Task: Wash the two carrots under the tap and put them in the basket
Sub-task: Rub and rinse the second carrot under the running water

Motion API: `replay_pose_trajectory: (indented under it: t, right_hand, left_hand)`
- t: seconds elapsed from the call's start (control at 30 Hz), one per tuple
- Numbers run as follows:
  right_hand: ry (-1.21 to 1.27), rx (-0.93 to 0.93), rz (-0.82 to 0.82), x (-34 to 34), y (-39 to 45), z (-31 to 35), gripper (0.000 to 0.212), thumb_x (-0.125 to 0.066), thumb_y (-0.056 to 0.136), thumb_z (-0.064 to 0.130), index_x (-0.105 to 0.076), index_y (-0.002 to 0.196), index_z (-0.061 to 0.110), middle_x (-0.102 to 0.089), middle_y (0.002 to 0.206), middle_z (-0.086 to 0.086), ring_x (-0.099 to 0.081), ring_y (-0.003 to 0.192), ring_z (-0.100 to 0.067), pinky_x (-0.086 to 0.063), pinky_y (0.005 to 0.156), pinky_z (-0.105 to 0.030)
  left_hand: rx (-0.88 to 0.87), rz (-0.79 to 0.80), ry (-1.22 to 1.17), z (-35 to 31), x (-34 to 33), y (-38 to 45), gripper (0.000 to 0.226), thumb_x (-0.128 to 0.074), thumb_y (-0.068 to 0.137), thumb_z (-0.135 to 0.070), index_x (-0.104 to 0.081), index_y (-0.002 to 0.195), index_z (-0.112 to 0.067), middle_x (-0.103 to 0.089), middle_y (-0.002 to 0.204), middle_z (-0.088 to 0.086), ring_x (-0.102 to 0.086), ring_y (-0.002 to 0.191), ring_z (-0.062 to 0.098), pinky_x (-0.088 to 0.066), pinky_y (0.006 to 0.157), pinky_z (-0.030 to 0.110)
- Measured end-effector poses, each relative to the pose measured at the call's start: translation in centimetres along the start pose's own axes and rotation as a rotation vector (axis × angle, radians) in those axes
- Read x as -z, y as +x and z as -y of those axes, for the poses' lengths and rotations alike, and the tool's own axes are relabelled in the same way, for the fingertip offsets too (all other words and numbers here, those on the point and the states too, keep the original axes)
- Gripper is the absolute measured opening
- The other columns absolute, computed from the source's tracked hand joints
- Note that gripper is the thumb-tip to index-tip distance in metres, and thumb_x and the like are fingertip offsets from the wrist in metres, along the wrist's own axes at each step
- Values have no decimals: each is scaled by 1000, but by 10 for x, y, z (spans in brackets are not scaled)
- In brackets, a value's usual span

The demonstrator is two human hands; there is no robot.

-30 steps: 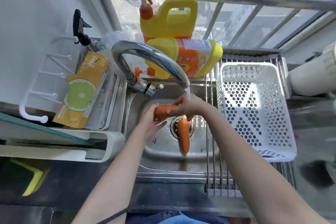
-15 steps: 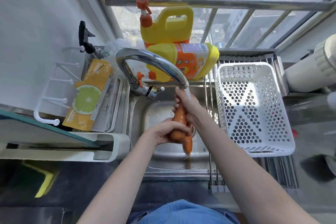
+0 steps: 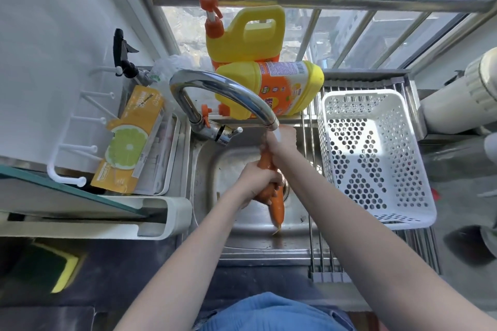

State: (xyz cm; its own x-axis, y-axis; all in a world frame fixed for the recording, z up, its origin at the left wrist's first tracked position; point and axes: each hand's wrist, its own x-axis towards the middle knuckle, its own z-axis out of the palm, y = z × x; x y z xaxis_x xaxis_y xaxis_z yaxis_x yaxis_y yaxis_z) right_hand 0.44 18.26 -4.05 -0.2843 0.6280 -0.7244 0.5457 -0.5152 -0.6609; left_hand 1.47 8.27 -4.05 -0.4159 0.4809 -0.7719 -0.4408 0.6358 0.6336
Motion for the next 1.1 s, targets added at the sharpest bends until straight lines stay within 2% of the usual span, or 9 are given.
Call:
replay_pose_trajectory:
  t: [0.13, 0.27, 0.47, 0.63, 0.7, 0.8, 0.93, 1.03, 1.1]
  right_hand:
    - [504, -194, 603, 20, 1, 6, 34, -48, 94, 20, -51, 61, 13, -34, 35, 4, -34, 27, -7, -38, 36, -16]
    - [685, -196, 938, 21, 19, -6, 39, -75, 78, 22, -52, 47, 15, -41, 31, 3, -44, 28, -12, -46, 40, -19]
    - [261, -130, 140, 11, 17, -1, 32, -56, 88, 21, -44, 60, 14, -42, 40, -3, -40, 29, -15, -39, 43, -23]
    - [-88, 137, -199, -9, 15, -7, 37, -53, 90, 19, -41, 56, 18, -48, 53, -3, -55, 47, -23, -34, 41, -17]
    - [-109, 187, -142, -9, 17, -5, 31, -53, 86, 15, -44, 56, 15, -51, 54, -7, -56, 49, -25, -43, 48, -22]
    - [163, -1, 416, 8, 9, 8, 38, -48, 94, 12, -50, 56, 14, -43, 44, 0, -41, 32, -11, -39, 43, -21]
    - [705, -278, 1000, 22, 4, 7, 42, -58, 89, 29, -49, 50, 16, -42, 35, 3, -43, 27, -8, -40, 34, -16]
    - [795, -326, 952, 20, 8, -6, 58, -39, 97, 53, -69, 77, 7, -41, 44, 4, -48, 35, -9, -49, 40, -22]
    - [793, -335, 892, 25, 13, -12, 82, -19, 95, 69, -70, 94, 5, -59, 62, -5, -60, 52, -16, -55, 60, -33]
  left_hand:
    - [146, 489, -356, -5, 16, -12, 13, -57, 65, -4, -50, 74, -8, -54, 54, 4, -53, 44, 14, -41, 38, 20]
    - [145, 580, -357, -6, 20, -10, 13, -54, 65, -4, -48, 77, -8, -52, 55, 3, -52, 44, 13, -41, 39, 19]
    - [57, -70, 94, -7, -2, 8, 12, -63, 66, -14, -60, 77, -12, -66, 68, 9, -60, 53, 22, -49, 49, 29]
    - [-203, -443, 591, -2, -13, 3, 17, -49, 84, -25, -61, 89, -14, -68, 89, 10, -61, 83, 33, -42, 64, 31]
    - [-161, -316, 372, -3, -7, 1, 11, -52, 81, -17, -61, 83, -10, -65, 73, 9, -61, 60, 28, -45, 51, 29]
    - [40, 86, -228, -7, -3, -17, 7, -57, 77, 1, -54, 81, -4, -56, 58, 9, -52, 40, 18, -41, 37, 20]
    - [162, 529, -579, -6, 1, -31, 8, -47, 69, -5, -46, 74, -11, -49, 54, 2, -47, 41, 14, -39, 39, 16]
    - [152, 586, -605, -3, 7, -29, 9, -43, 67, -6, -44, 74, -11, -49, 54, 2, -47, 42, 14, -39, 39, 16]
    - [108, 521, -479, 2, 11, -24, 13, -49, 63, -5, -46, 75, -9, -50, 55, 3, -49, 43, 14, -38, 38, 18]
